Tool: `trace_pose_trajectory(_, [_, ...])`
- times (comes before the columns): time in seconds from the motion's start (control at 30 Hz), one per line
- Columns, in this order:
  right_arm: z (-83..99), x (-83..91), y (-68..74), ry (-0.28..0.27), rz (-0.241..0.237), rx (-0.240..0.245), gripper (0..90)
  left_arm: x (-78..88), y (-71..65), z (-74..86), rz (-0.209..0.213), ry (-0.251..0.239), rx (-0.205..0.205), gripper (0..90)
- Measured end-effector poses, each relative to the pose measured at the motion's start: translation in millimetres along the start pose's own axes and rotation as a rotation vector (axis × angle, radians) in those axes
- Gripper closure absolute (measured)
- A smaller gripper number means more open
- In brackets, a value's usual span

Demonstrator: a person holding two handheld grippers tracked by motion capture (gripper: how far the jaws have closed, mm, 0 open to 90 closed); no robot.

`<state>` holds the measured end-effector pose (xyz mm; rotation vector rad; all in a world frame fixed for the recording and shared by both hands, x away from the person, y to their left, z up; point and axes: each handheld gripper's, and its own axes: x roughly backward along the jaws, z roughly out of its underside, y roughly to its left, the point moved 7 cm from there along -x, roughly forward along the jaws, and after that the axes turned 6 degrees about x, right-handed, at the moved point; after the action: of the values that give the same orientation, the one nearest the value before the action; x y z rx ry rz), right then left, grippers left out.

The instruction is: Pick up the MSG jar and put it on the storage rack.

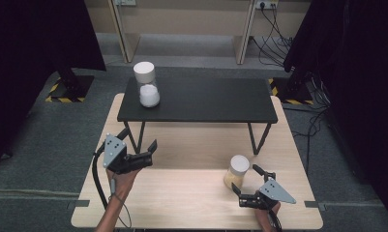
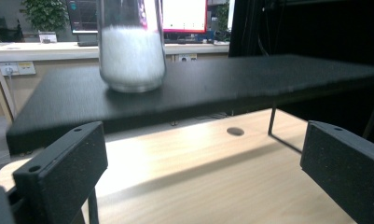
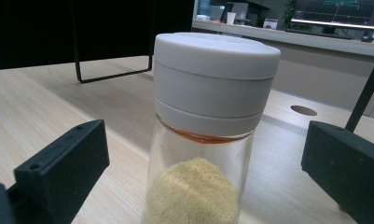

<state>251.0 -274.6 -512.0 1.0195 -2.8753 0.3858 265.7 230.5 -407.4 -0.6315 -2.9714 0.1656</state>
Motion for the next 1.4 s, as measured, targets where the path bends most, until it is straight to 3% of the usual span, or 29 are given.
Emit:
trace_pose_trajectory(0.17, [-0.1,0.1,0.3,0.001,-0.001,0.002,0.5,6.1,0.4,30.3,-0.014,0.021,-0.035,0.0])
trace_pose_trajectory(0.3, [-0.2,0.1,0.5,0.001,-0.002,0.006,0.5,11.6,9.5,54.3,-0.011,0.005,0.009,0.0])
trace_pose_trajectory(0.4, [-0.1,0.1,0.5,0.0,-0.002,0.006,0.5,14.6,18.5,69.5,0.015,-0.001,0.078,0.0])
trace_pose_trajectory(0.57, [-0.2,-0.5,0.1,0.003,-0.004,0.007,0.5,17.0,23.3,89.9,0.013,0.028,0.074,0.0])
trace_pose_trajectory(1.07, [-0.4,-0.5,0.7,0.003,-0.005,0.013,0.5,15.4,26.5,115.9,0.014,0.067,0.069,0.0])
trace_pose_trajectory(1.23, [-0.1,-0.3,0.3,0.001,-0.006,0.01,0.5,16.8,26.9,119.5,0.02,0.055,0.068,0.0])
trace_pose_trajectory(1.4, [0.2,-0.1,-0.3,-0.001,-0.009,0.006,0.5,15.4,24.6,120.1,0.014,0.069,0.037,0.0])
